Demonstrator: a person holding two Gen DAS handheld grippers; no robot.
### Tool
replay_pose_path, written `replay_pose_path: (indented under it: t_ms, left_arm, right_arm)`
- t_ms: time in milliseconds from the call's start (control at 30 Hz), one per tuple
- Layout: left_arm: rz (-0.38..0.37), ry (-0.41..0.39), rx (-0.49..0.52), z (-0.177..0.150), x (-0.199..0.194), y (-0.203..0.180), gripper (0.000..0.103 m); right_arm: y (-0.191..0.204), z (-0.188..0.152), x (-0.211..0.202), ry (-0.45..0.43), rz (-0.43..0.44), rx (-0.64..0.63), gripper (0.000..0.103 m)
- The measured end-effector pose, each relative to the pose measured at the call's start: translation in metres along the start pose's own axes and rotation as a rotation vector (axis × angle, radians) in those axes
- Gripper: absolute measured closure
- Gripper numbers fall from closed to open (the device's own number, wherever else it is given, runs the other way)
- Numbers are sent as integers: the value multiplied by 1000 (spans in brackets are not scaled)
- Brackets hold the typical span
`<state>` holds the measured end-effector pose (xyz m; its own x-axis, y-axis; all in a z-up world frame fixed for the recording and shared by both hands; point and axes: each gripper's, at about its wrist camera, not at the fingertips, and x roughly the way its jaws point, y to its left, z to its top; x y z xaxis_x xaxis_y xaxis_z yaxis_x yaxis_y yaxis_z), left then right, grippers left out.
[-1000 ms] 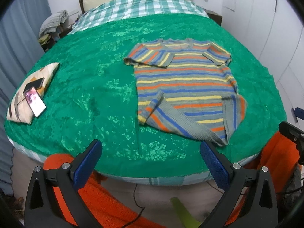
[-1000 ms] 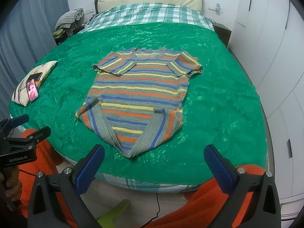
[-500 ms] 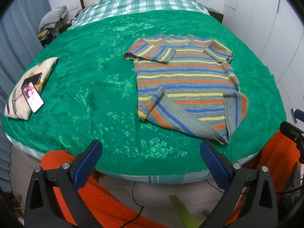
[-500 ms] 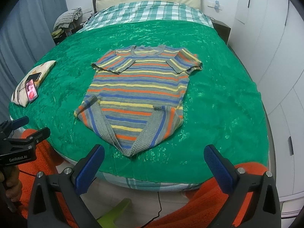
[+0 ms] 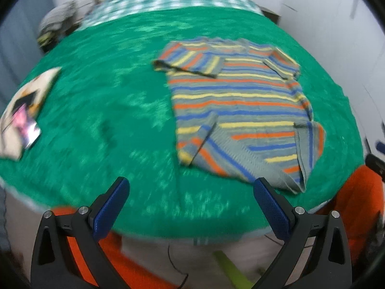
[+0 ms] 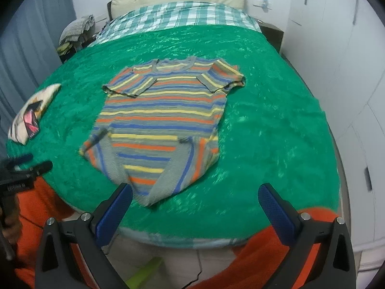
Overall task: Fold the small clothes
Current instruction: 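Move both grippers toward the hem of the striped sweater, then grasp the sweater hem corners with the left and right grippers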
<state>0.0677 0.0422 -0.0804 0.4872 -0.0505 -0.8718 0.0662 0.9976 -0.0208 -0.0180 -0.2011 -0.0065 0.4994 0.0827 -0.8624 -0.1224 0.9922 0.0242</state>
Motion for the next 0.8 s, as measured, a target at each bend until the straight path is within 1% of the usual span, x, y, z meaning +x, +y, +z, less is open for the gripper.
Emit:
replay_pose_path:
  t_ms: [100,200,233,267,300,333,367,400,433,500,533,600,667,733,800]
  left_arm:
    - [-51,40,83,22,45,-6,1]
    - [-49,62,159,38,83,-15,3]
    - [-56,68,188,41,92,-20,10]
    - [-57,84,217,42,98,-22,28]
    - [-51,103,248,41,106,-26,38]
    - [-47,120,271,40,113,-30,73]
    - [-64,138,278,37,117,-31,96]
    - [-89,131,269,33,113,-31,97]
    - [-114,91,266,29,102,-30,98]
    - [-204,30,275,17,71,-25,98]
    - [-226,2,285,8,54,-22,98]
    - [-250,-32,318,-12,23,-9,98]
    - [-247,-20,346,-32,7,-3,98]
    - [-232,32,366,-48,3,1,96]
    - [-187,89,357,-59,6,8,86]
  right_arm:
    - [-11,21,44,48,55,-57,0]
    - [-9,50,90,86,106,-185,0]
    - [-5,61,109,112,136,-240,0]
    - [0,67,124,145,157,-286,1]
    - [8,71,144,187,170,-357,4]
    - [15,70,157,221,174,-410,16]
    - [20,67,168,257,181,-456,50]
    - [24,62,178,297,198,-490,75]
    - [27,57,181,322,215,-503,96]
    - [23,48,157,290,242,-501,97]
    - [19,44,144,275,255,-494,97]
    - [2,28,102,232,277,-463,97]
    - [-13,13,75,228,271,-445,97]
    - [-27,-7,58,246,247,-433,97]
    - [-43,-26,55,293,219,-416,96]
